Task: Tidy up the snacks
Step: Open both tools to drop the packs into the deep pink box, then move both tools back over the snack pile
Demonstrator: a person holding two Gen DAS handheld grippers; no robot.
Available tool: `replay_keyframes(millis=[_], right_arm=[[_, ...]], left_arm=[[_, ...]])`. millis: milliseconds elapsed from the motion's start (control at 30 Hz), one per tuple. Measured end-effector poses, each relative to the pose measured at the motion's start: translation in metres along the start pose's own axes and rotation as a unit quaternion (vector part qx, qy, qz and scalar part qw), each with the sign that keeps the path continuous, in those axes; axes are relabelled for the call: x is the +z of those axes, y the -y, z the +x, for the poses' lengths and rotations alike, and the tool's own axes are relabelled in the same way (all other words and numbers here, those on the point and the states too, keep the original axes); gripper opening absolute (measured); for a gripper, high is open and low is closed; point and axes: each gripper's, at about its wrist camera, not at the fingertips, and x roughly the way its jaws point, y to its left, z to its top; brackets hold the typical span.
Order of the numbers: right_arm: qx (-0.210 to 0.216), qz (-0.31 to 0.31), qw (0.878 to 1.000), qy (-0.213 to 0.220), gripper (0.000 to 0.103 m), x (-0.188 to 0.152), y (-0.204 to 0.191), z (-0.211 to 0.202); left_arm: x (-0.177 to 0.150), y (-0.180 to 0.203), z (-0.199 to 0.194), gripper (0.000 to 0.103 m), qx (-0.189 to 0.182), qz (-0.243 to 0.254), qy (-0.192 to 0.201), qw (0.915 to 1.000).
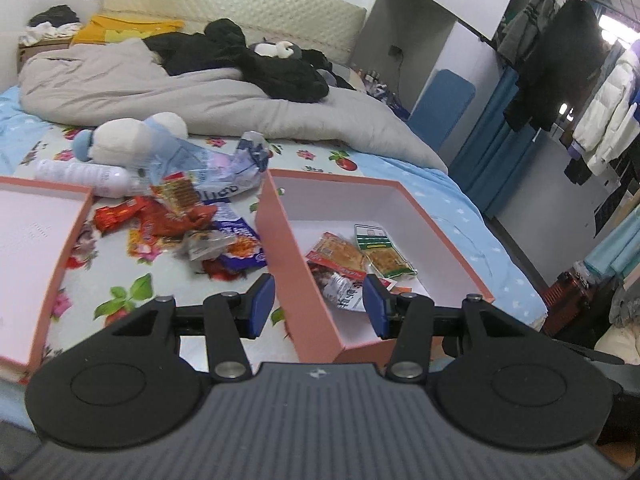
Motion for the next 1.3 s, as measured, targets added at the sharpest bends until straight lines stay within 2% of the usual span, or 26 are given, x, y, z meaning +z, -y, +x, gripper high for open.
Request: replay_keyframes(millis=[300,567,867,1300], right_arm=[[0.036,-0.028,0.999,0.004,0.059,-0.023,-0.027,-0.02],[0.056,-0.04,0.998,0.002,0.059,-0.04,-0.042,-0.028],[0.07,-0.05,0.996,0.006,0.059,-0.044,-0.051,-0.027],[0.085,-0.06,0.995,-0.017,0.059,-0.026,-0.066,0.011]], left_arm=[[-0.029,-0.017,-0.04,0.054,0.023,-0.014,0.004,0.9996],[-0.049,-0.03,-0.057,0.054,0.034,-0.032,-0.002,0.9989],[-0.049,-0.034,-0.052,0.054,0.039,-0.035,-0.009,0.9986],[-0.034,-0.069,-0.027,0.054,0.061,-0.072,-0.018,0.9954]])
